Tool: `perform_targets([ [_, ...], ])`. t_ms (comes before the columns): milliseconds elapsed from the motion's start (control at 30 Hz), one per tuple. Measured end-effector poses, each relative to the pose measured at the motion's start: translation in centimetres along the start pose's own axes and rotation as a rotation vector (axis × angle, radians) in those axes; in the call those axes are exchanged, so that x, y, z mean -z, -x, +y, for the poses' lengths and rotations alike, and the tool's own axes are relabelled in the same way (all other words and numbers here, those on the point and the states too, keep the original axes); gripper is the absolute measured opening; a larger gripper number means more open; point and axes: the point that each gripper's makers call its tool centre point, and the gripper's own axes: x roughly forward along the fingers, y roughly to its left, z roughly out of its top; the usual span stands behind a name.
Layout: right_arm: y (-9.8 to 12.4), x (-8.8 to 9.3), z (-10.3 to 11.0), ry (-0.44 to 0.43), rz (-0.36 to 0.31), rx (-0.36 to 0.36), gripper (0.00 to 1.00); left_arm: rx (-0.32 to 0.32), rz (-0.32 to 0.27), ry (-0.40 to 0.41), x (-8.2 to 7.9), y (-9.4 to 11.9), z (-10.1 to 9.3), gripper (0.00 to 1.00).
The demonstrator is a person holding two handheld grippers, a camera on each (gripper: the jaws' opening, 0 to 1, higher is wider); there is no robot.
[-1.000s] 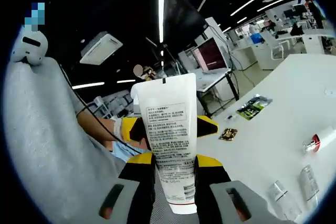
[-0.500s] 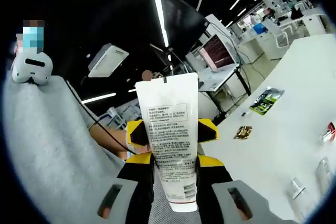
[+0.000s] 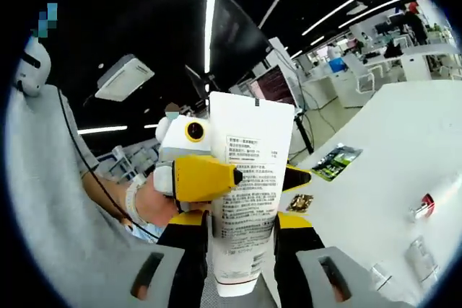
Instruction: Arrange the skincare products in the storage area until every visible bottle or jar stands upright without overlapping.
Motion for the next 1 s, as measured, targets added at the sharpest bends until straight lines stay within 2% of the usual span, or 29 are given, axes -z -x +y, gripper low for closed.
perform_targets([
  [33, -0.2, -0.1, -0.1, 0.014, -0.001, 0.021, 0.31, -0.021, -0.009, -0.001, -0.1, 0.0, 0.2, 0.32],
  [167, -0.5, 0.3, -1.8, 0.050, 0.027, 0.237, 0.26, -0.149, -0.016, -0.047, -0.4, -0.3, 1.4, 0.32],
  [233, -0.5, 0.4, -2.0, 0.066, 0.033, 0.282, 0.25, -0.203, -0.014, -0.080, -0.4, -0.4, 1.9, 0.32],
  [267, -0.6, 0.4, -1.9, 0.080, 0.031, 0.286, 0.25, -0.208, -0.025, -0.078, -0.6, -0.5, 1.9, 0.32],
  [333, -0.5, 1.2, -2.3, 0.108, 0.074, 0.340, 0.24, -0.224, -0.039, -0.088, -0.9, -0.5, 1.8, 0.32],
  [433, -0.9, 1.7, -2.3, 0.103, 0.068, 0.366, 0.25, -0.248, -0.070, -0.071, -1.6, -0.5, 2.1, 0.32],
  [533, -0.2, 1.8, -3.2, 0.082, 0.057, 0.437, 0.20, -0.258, -0.081, -0.064, -1.7, -0.4, 2.1, 0.32],
  [667, 0.0, 1.9, -3.3, 0.112, 0.068, 0.432, 0.18, -0.261, -0.082, -0.059, -1.5, -0.4, 2.1, 0.33],
  [767, 0.6, 2.0, -3.6, 0.143, 0.088, 0.414, 0.15, -0.240, -0.081, -0.053, -1.3, -0.5, 1.9, 0.34],
  [867, 1.0, 2.0, -3.7, 0.156, 0.106, 0.392, 0.13, -0.204, -0.072, -0.052, -1.1, -0.7, 1.5, 0.34],
  [933, 1.3, 1.7, -3.3, 0.125, 0.086, 0.344, 0.12, -0.137, -0.082, -0.070, -1.3, -0.7, 0.8, 0.34],
  [967, 1.4, 1.6, -3.3, 0.128, 0.085, 0.333, 0.12, -0.135, -0.080, -0.063, -1.3, -0.7, 0.8, 0.34],
  [1000, 1.5, 1.5, -3.1, 0.127, 0.078, 0.313, 0.12, -0.106, -0.082, -0.071, -1.4, -0.7, 0.3, 0.33],
])
